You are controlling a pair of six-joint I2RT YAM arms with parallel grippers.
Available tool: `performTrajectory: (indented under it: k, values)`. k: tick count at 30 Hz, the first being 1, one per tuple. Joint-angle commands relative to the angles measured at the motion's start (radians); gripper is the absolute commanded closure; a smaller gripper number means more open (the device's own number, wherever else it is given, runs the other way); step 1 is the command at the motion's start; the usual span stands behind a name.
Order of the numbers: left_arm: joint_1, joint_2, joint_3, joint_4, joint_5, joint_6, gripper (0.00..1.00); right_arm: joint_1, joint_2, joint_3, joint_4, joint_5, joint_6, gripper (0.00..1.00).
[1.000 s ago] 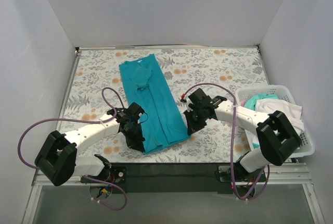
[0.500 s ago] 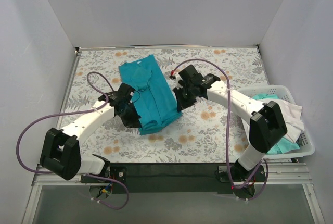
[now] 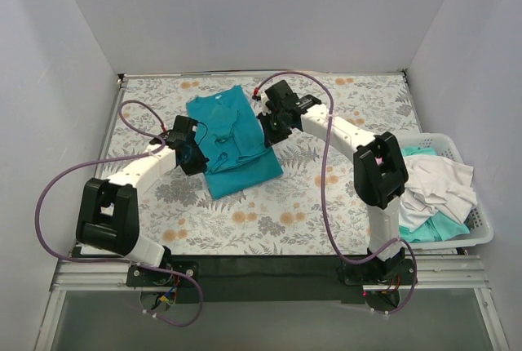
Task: Fold and stack the t-shirts
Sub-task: Fold the tshirt
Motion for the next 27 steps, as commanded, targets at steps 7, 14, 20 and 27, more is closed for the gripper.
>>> performTrajectory:
  k: [7,14,20,27]
  values:
    - [0.032,0.054,0.085,0.222,-0.069,0.121,1.00,-0.037,0.068,0.099,0.149,-0.013,-0.014,0.99]
    - [0.045,0.067,0.076,0.288,-0.083,0.140,1.00,-0.054,0.083,0.114,0.233,-0.032,-0.011,0.99]
    - [0.059,0.084,0.052,0.327,-0.099,0.120,1.00,-0.056,0.122,0.152,0.274,-0.059,-0.018,0.99]
    - [0.065,0.130,0.016,0.380,-0.106,0.098,1.00,-0.056,0.169,0.146,0.334,-0.061,-0.034,0.99]
